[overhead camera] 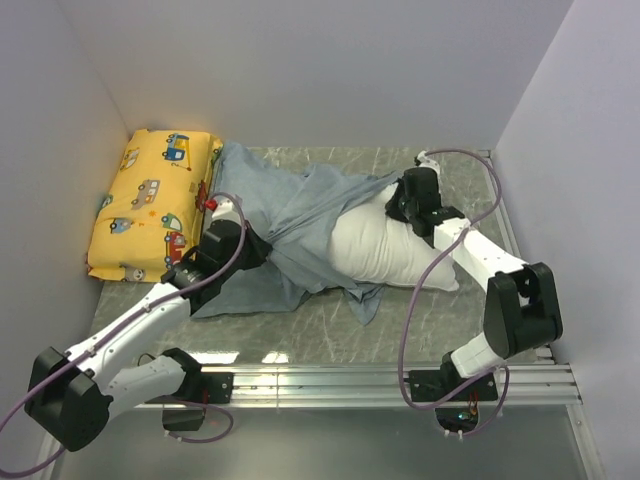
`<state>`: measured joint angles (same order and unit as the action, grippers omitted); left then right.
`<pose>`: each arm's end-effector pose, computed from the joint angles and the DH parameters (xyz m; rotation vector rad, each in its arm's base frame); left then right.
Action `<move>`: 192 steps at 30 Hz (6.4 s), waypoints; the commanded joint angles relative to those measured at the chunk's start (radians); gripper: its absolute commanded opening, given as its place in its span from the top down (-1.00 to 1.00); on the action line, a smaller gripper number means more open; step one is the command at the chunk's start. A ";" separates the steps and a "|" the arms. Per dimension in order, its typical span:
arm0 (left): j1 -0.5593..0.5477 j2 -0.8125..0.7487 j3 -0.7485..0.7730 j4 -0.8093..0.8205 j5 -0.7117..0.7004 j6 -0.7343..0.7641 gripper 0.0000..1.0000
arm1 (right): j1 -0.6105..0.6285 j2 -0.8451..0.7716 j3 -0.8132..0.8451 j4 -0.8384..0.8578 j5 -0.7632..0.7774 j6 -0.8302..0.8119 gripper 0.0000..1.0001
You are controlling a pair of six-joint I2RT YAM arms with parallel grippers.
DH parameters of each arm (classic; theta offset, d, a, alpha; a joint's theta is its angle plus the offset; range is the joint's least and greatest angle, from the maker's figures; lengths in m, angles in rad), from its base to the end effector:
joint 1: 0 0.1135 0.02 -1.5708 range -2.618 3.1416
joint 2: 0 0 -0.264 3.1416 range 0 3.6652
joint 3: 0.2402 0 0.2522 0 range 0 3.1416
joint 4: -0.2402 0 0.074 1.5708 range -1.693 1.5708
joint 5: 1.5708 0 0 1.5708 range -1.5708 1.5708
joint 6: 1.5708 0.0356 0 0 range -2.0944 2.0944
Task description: Remove the pillowcase from the pillow
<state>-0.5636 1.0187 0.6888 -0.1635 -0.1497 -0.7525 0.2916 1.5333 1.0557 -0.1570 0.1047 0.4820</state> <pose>0.1963 -0.1178 0.2640 -0.2948 2.1037 -0.6498 0.3299 0.0951 0.2531 0.2694 2.2030 0.3155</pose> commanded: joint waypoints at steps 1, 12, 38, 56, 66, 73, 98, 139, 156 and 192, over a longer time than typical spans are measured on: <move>0.001 -0.016 0.128 -0.097 -0.014 0.042 0.89 | 0.012 -0.022 -0.097 0.078 -0.039 0.047 1.00; 0.007 0.147 0.641 -0.214 -0.067 0.255 -0.47 | 0.172 -0.378 -0.290 0.304 0.133 -0.072 1.00; 0.083 0.830 1.158 -0.418 0.237 0.368 0.99 | 0.271 -0.518 -0.129 0.128 0.314 -0.206 1.00; 0.292 0.630 1.006 -0.347 0.181 0.302 0.99 | 0.250 -0.533 -0.071 0.021 0.446 -0.201 1.00; 0.558 0.705 1.075 -0.292 0.286 0.202 0.99 | 0.043 -0.613 -0.031 -0.164 0.403 -0.097 1.00; 0.475 0.819 1.169 -0.300 0.338 0.231 0.94 | 0.049 -0.527 -0.089 -0.107 0.293 -0.051 1.00; -0.039 0.012 0.181 -0.059 0.012 0.087 -0.70 | 0.225 -0.482 0.087 -0.318 0.286 -0.125 -0.66; -0.165 -0.004 0.759 -0.361 -0.303 0.281 0.96 | 0.187 -0.355 0.244 -0.380 -0.003 -0.112 0.68; 0.235 0.782 0.859 -0.087 0.233 0.128 0.89 | 0.057 0.170 0.607 -0.372 -0.077 -0.097 -0.21; -0.249 0.563 0.733 -0.303 -0.123 0.492 -0.86 | 0.101 -0.573 -0.079 -0.216 0.007 -0.046 -0.53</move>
<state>-0.7750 1.5631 1.4132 -0.4347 -0.0998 -0.2893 0.3885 0.9756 0.9882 -0.4149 0.0940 0.4301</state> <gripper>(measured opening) 0.956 0.762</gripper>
